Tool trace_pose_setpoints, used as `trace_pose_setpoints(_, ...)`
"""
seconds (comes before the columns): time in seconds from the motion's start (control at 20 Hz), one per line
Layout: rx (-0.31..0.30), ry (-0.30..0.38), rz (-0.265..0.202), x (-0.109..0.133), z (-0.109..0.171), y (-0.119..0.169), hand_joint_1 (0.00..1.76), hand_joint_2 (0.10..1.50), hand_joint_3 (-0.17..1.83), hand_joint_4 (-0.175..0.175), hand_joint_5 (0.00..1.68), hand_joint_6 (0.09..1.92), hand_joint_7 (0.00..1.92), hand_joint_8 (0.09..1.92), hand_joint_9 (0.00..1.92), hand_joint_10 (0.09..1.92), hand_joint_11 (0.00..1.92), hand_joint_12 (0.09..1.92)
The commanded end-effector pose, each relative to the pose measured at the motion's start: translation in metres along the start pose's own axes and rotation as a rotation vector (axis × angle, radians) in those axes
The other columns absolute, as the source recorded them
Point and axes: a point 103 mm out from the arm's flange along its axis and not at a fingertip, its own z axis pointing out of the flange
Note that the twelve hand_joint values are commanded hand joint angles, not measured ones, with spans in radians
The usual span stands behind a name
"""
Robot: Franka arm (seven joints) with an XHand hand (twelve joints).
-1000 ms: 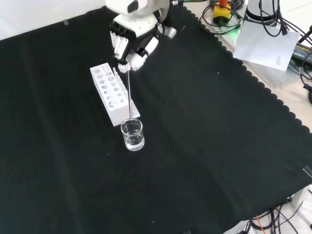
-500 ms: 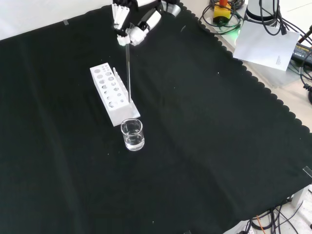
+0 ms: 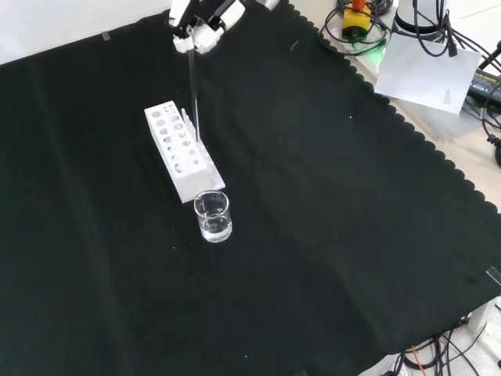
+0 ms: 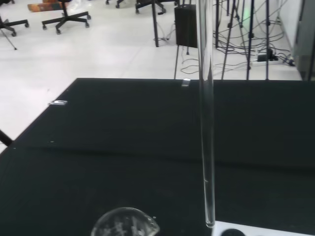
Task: Put the glass rod back on the white test tube rack.
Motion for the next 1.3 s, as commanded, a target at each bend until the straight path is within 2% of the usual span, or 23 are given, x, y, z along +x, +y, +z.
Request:
trace_pose_setpoints(0.05,0.012,-0.011,0.067,-0.041,0.013,-0.014,1.28,1.12,0.0,-0.175,0.93,0.8,1.04,1.23,1.49,1.05,1.59,0.77)
trace_pose_setpoints(0.25,0.016,-0.008,0.073,-0.05,0.017,-0.019,1.28,1.12,0.0,-0.175,0.93,0.8,1.04,1.23,1.49,1.05,1.59,0.77)
trace_pose_setpoints(0.35,0.012,0.008,0.046,-0.051,0.02,-0.022,1.28,1.12,0.0,-0.175,0.93,0.8,1.04,1.23,1.49,1.05,1.59,0.77)
trace_pose_setpoints(0.45,0.018,0.009,0.04,-0.051,0.022,-0.024,1.28,1.12,0.0,-0.175,0.93,0.8,1.04,1.23,1.49,1.05,1.59,0.77)
trace_pose_setpoints(0.9,0.042,-0.025,0.053,-0.038,0.033,-0.01,1.28,1.12,0.0,-0.175,0.93,0.8,1.04,1.23,1.49,1.05,1.59,0.77)
trace_pose_setpoints(1.3,0.065,0.003,0.05,-0.045,0.04,-0.002,1.28,1.12,0.0,-0.175,0.93,0.8,1.04,1.23,1.49,1.05,1.59,0.77)
